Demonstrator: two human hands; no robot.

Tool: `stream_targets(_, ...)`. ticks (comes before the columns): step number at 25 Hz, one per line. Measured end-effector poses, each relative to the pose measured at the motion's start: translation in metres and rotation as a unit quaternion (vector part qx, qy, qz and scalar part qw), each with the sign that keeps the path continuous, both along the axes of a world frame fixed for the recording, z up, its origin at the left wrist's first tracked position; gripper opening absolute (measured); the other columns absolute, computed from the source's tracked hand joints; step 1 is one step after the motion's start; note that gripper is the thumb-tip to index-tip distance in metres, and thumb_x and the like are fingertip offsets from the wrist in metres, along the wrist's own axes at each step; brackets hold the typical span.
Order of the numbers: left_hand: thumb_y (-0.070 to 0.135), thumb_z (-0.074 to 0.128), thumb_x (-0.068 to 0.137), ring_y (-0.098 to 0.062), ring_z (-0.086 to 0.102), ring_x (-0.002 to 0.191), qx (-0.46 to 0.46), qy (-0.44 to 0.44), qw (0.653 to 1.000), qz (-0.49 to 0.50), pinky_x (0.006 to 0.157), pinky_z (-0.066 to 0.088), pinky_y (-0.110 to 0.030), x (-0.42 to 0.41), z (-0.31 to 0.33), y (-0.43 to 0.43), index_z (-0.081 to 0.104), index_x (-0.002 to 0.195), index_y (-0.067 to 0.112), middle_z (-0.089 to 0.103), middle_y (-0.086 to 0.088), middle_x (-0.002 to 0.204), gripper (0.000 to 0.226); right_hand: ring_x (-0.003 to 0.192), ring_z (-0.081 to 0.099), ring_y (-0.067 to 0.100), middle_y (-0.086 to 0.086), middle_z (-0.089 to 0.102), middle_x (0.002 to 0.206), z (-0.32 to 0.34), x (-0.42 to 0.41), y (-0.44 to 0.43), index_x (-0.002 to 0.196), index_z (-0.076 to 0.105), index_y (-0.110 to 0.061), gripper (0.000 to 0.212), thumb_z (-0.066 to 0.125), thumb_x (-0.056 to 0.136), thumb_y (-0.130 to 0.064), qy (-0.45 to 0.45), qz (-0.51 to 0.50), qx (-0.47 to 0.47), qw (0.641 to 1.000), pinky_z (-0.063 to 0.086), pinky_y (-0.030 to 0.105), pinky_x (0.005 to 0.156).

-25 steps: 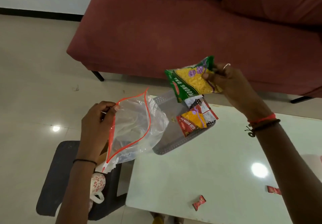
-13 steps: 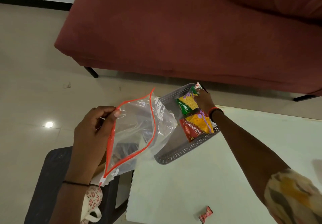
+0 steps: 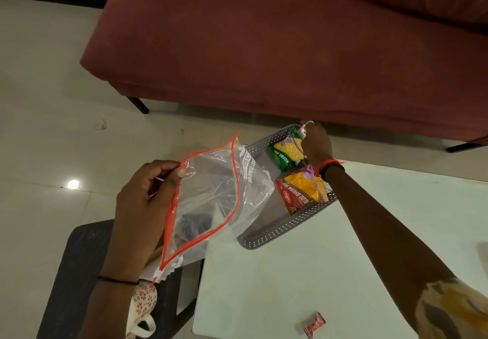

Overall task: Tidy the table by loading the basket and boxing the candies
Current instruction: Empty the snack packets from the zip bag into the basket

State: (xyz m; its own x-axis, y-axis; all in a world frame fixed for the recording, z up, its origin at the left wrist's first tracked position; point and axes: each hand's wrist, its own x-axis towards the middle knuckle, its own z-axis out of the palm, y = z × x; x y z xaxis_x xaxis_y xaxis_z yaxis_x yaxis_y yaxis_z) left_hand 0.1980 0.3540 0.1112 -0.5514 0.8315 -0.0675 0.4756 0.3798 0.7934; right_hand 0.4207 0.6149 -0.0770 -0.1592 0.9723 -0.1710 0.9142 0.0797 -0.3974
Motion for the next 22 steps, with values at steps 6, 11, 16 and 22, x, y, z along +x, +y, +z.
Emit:
stream_targets(6,0.027,0.052,0.089,-0.006,0.057,0.074,0.011,-0.002,1.000,0.000,0.066,0.041,-0.011,0.014,0.004,0.001,0.061,0.099,0.018,0.061,0.004,0.085,0.016,0.137,0.028,0.020,0.004,0.021,0.154,0.056,0.018,-0.072,0.148,0.007,-0.039,0.121,0.088,0.060,-0.022,0.181,0.246,-0.255,0.917,0.035,0.040,0.107)
stream_targets(11,0.030,0.052,0.090,-0.008,0.058,0.072,-0.001,-0.027,0.999,-0.028,0.060,0.044,0.000,0.040,0.010,-0.003,0.061,0.096,0.024,0.062,0.012,0.082,0.012,0.146,0.016,0.026,0.008,0.021,0.157,0.073,0.002,-0.137,0.141,0.019,-0.039,0.093,0.080,0.071,-0.030,0.218,0.266,-0.189,0.920,0.013,0.044,0.121)
stream_targets(16,0.025,0.052,0.091,-0.008,0.057,0.074,-0.005,-0.025,0.999,-0.024,0.063,0.045,-0.013,0.061,0.014,-0.024,0.061,0.096,0.017,0.059,0.005,0.082,0.013,0.098,0.056,0.018,0.002,0.062,0.112,0.097,0.032,-0.172,0.122,0.057,-0.014,0.036,0.063,0.089,-0.028,0.304,0.040,-0.270,0.913,0.048,0.022,0.087)
stream_targets(22,0.019,0.059,0.088,-0.021,0.057,0.072,-0.052,-0.110,0.992,0.021,0.058,0.044,-0.014,0.099,0.001,-0.063,0.064,0.090,0.015,0.062,-0.001,0.077,0.007,0.094,0.060,0.023,0.011,0.064,0.107,0.151,0.081,-0.219,0.110,0.059,-0.009,0.024,0.052,0.090,0.001,0.532,-0.127,-0.312,0.777,0.056,0.039,0.080)
